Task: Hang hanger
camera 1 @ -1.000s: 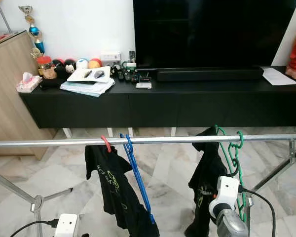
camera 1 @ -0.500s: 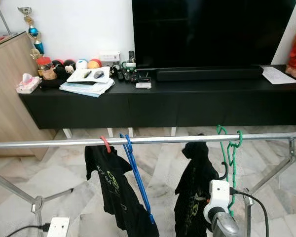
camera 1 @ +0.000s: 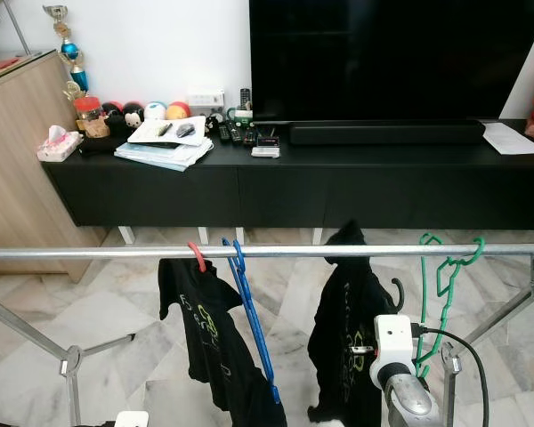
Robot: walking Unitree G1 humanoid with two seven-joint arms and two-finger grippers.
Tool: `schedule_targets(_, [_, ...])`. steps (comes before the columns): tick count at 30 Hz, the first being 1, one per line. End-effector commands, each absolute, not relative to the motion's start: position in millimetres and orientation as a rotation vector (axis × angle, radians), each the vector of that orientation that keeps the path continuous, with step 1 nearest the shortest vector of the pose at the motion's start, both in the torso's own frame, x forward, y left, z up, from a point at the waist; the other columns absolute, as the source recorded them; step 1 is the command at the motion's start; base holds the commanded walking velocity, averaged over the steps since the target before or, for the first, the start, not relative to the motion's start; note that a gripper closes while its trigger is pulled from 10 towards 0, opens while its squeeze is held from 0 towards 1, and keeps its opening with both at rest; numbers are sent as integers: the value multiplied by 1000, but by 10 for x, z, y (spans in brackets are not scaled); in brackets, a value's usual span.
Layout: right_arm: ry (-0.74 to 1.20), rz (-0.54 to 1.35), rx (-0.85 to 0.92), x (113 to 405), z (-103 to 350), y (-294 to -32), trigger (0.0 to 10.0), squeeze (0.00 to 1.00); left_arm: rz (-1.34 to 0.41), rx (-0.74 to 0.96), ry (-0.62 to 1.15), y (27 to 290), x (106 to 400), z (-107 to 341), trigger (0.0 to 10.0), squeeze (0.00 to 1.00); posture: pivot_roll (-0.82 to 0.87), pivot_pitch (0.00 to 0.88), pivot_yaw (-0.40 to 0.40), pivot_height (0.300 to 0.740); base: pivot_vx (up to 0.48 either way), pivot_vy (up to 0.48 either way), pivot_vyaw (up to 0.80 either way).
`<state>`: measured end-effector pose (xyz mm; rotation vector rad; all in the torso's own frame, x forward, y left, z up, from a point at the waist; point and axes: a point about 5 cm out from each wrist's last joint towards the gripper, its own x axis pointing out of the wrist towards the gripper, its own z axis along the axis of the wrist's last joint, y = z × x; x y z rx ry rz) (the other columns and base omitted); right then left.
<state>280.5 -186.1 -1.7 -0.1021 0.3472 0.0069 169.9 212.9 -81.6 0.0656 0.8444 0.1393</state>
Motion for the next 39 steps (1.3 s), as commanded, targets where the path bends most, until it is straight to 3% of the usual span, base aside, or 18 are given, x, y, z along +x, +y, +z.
schedule_targets(1, [377, 28, -103, 2707, -102, -1834, 10000, 0, 146, 70, 857, 2175, 1592, -847, 10000, 0, -147, 0, 35, 740, 0, 0, 0])
schedule_targets(5, [494, 44, -84, 2478, -322, -1816, 10000, 0, 145, 71, 848, 2174, 1480, -875, 10000, 0, -136, 20, 27, 740, 0, 0, 0])
schedule_targets(17, [569, 7, -69, 2220, -498, -1851, 10000, 0, 119, 71, 854, 2141, 1315, -921, 10000, 0, -160, 61, 24, 740, 0, 0, 0])
schedule_targets(39, [489, 9, -54, 2327, -388, -1869, 10000, 0, 101, 55, 851, 2119, 1316, -922, 10000, 0, -158, 47, 20, 740, -57, 0, 0])
